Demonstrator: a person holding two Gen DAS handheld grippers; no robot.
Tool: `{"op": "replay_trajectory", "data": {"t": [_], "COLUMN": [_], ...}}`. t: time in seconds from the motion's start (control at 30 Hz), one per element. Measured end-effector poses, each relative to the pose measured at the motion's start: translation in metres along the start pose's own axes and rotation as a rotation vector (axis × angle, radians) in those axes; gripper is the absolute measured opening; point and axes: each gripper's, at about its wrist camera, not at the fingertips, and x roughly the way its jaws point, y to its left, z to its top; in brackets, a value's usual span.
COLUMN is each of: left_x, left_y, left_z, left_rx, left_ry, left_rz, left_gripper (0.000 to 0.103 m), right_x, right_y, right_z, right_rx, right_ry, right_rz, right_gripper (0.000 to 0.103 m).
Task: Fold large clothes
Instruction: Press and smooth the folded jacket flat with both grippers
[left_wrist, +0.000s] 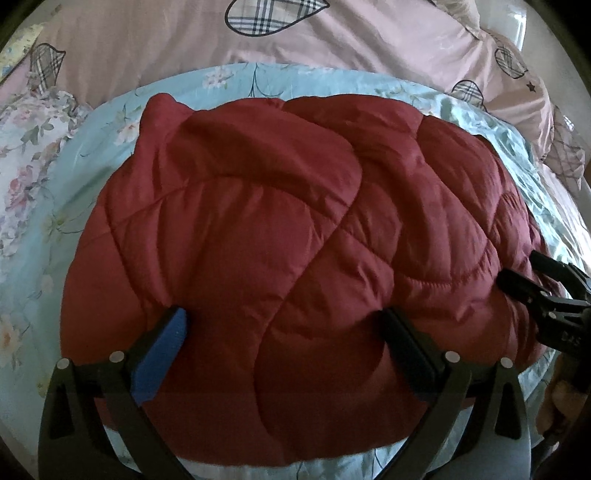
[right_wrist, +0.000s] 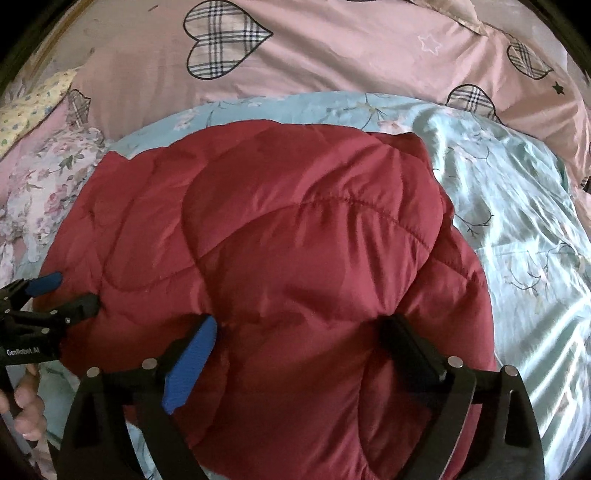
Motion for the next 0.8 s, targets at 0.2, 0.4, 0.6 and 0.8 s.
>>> {"op": "replay_trajectory", "data": {"t": [0.2, 0.4, 0.6, 0.8], "left_x": [0.015, 0.025, 0.028, 0.007], "left_y": [0.000, 0.000, 0.000, 0.005], "left_z": [0.008, 0.013, 0.016, 0.013], "left_rx": [-0.003, 0.004, 0.006, -0.007], "left_ry": [0.013, 0.017, 0.018, -0.011], "left_rz": [0.001, 0.003, 0.005, -0.029], "left_gripper": [0.103, 0.103, 0.103, 0.103], "right_x": [0.011, 0.021, 0.025, 0.025], "right_y": [-0.007, -0.013, -0.015, -0.017], "right_z": [0.004, 0.008, 0.009, 0.009], "right_rx": [0.005, 0.015, 0.022, 0.025], "right_ry": [-0.001, -0.002, -0.007, -0.009], "right_rz": [-0.004, -0.004, -0.003, 0.005], "right_gripper": [0.098, 0.102, 0.103, 0.103]}}
